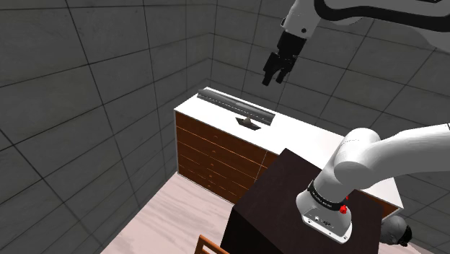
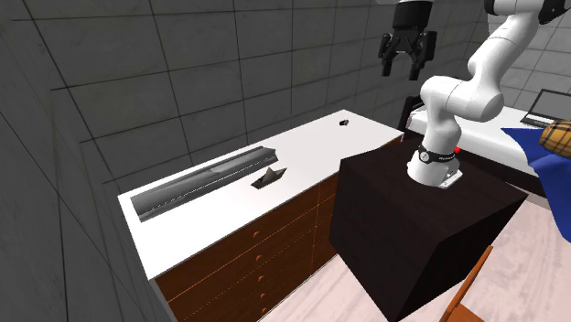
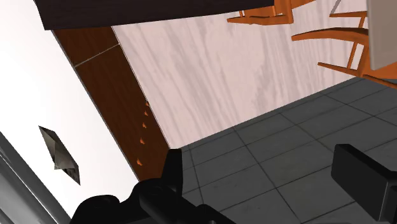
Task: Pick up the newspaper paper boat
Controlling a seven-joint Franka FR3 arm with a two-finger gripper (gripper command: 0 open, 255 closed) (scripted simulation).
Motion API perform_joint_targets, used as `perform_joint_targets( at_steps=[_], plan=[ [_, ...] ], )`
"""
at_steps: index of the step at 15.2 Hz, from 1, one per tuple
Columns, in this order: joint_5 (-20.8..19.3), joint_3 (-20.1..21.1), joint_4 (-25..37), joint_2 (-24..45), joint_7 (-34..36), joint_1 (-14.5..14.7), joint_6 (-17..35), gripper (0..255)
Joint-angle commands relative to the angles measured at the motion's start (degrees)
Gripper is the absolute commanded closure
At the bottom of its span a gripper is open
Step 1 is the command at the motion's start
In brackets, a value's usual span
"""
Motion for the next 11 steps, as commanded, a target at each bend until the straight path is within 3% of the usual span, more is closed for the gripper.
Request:
perform_joint_targets(
  at_steps=[1,11],
  plan=[
    [0.00,0.00,0.00,0.00,0.00,0.00,0.00,0],
    [-3.94,-7.79,-7.51,8.88,-11.33,-2.19,14.63,0]
  ],
)
